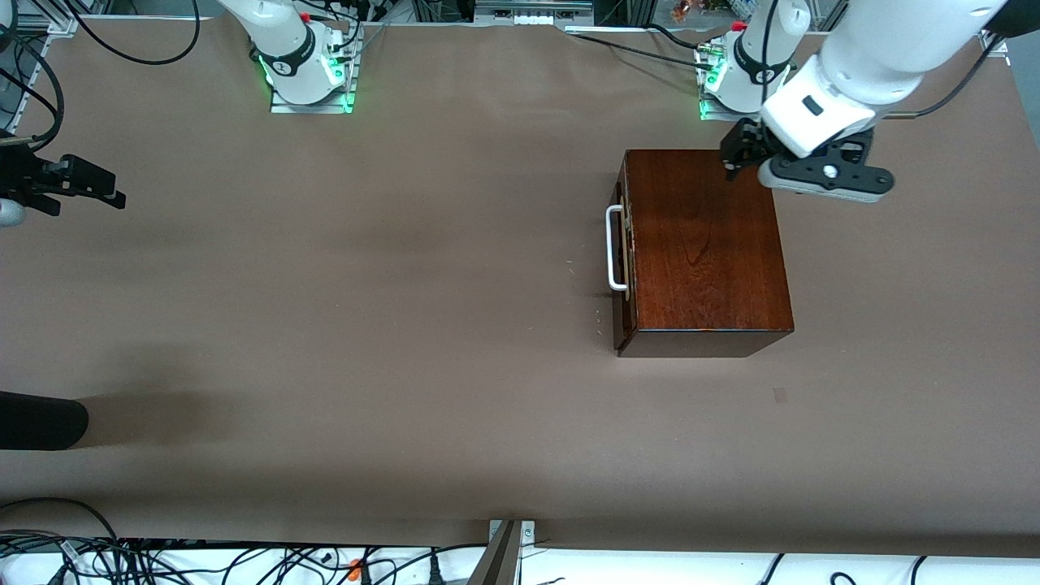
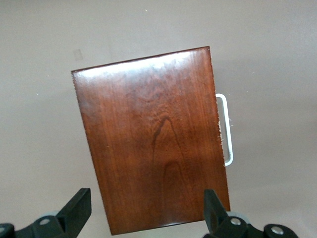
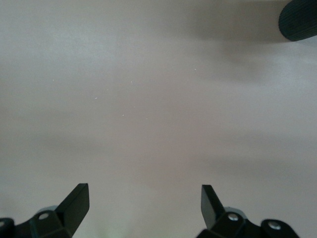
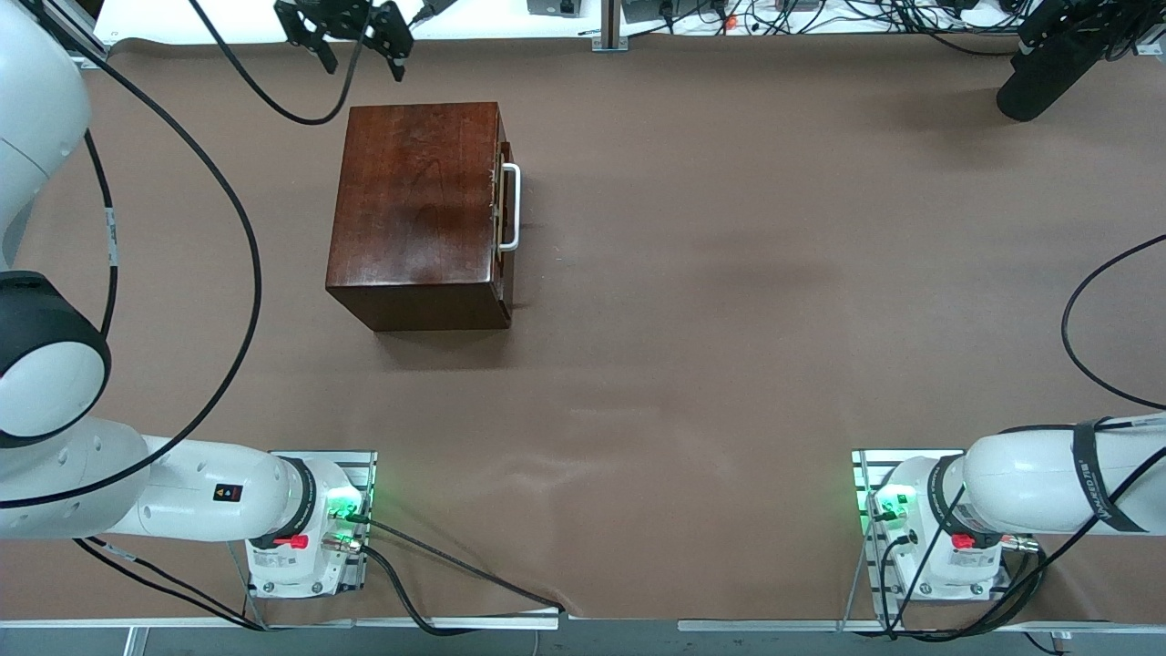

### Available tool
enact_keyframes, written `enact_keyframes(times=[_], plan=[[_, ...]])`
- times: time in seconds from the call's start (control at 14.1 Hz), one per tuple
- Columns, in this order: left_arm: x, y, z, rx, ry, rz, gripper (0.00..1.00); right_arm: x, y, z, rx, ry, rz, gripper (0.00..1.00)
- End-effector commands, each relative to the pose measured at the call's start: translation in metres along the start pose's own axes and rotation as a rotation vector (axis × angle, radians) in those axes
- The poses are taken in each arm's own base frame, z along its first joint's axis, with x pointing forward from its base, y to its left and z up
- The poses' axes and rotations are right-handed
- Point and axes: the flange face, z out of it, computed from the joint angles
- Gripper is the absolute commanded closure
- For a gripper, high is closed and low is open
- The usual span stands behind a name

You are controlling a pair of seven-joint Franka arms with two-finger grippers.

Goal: Open drawer, take yellow block, close drawer
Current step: 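Move the left gripper over the box to the white drawer handle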

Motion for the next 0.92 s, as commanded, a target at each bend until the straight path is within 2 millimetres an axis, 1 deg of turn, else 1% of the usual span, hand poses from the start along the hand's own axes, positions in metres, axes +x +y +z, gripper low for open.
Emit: enact_keyframes(times=[0.0, 0.07, 0.21, 0.28, 0.42, 0.57, 0.64, 0.71, 0.85], plan=[[0.001, 0.052, 0.007, -0.006, 0.015, -0.099, 0.0, -0.006, 0.001, -0.004, -0.001, 0.009, -0.011, 0.0], [0.0, 0.074, 0.019, -0.001, -0.004, -0.127, 0.0, -0.006, 0.001, -0.004, -0.001, 0.01, -0.011, 0.0], [-0.009, 0.126, 0.034, -0.008, 0.002, -0.133, 0.0, -0.006, 0.001, -0.003, -0.001, 0.009, -0.011, 0.0], [-0.013, 0.147, 0.045, 0.018, 0.011, -0.139, 0.0, -0.006, 0.001, -0.004, -0.001, 0.009, -0.011, 0.0], [-0.025, 0.193, 0.072, 0.079, 0.023, -0.134, 0.0, -0.006, 0.001, -0.004, -0.001, 0.009, -0.011, 0.0], [-0.026, 0.223, 0.104, 0.12, 0.039, -0.143, 0.0, -0.006, 0.001, -0.004, -0.001, 0.009, -0.011, 0.0], [-0.026, 0.233, 0.122, 0.134, 0.037, -0.144, 0.0, -0.006, 0.001, -0.004, -0.001, 0.009, -0.011, 0.0], [-0.025, 0.242, 0.139, 0.149, 0.033, -0.131, 0.0, -0.006, 0.001, -0.004, -0.001, 0.009, -0.011, 0.0], [-0.019, 0.248, 0.166, 0.162, 0.027, -0.108, 0.0, -0.006, 0.001, -0.004, -0.001, 0.01, -0.011, 0.0]])
